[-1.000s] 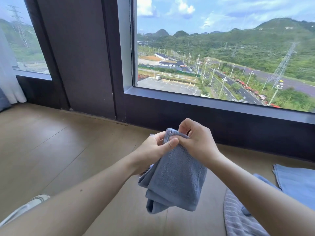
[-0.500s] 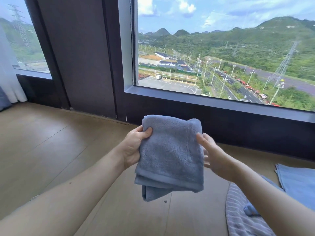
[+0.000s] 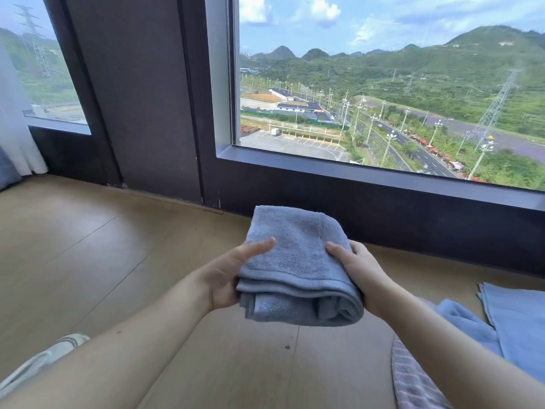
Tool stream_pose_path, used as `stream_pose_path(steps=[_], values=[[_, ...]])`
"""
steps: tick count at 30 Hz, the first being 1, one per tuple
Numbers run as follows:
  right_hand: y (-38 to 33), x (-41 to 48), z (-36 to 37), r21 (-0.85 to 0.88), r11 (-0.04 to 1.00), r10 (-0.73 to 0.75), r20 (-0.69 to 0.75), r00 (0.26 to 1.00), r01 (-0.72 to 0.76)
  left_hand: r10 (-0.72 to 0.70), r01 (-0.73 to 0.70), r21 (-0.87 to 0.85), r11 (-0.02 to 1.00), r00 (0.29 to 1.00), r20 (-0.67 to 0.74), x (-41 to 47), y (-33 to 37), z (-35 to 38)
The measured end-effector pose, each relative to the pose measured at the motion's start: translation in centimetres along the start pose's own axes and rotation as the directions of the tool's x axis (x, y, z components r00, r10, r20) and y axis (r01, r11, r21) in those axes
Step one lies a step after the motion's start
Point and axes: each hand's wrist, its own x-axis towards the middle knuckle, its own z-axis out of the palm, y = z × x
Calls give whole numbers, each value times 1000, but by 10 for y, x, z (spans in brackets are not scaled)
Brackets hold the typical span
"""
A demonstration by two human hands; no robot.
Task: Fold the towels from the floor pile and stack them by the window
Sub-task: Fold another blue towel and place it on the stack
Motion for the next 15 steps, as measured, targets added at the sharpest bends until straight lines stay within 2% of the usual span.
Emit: stream_pose_path(steps=[3, 5, 8, 11, 13, 15], values=[[2, -9, 6, -309, 932, -170, 96, 981, 192, 89, -88, 22, 996, 995, -40, 7, -6, 2], [5, -17, 10, -468, 814, -228, 288, 930, 345, 129, -129, 14, 992, 986, -101, 11, -8, 8], [9, -24, 19, -507, 697, -219, 521, 825, 506, 146, -149, -11, 989, 980, -132, 14, -11, 9], [12, -25, 23, -552, 559, -314, 550, 774, 619, 67, -69, -11, 998, 990, -126, 11, -14, 9], [12, -25, 25, -599, 476, -346, 546, 763, 644, 4, -9, -45, 999, 996, -95, 8, -12, 10], [12, -23, 27, -616, 450, -398, 510, 762, 647, 18, -20, -81, 997, 999, -34, 8, -9, 9]])
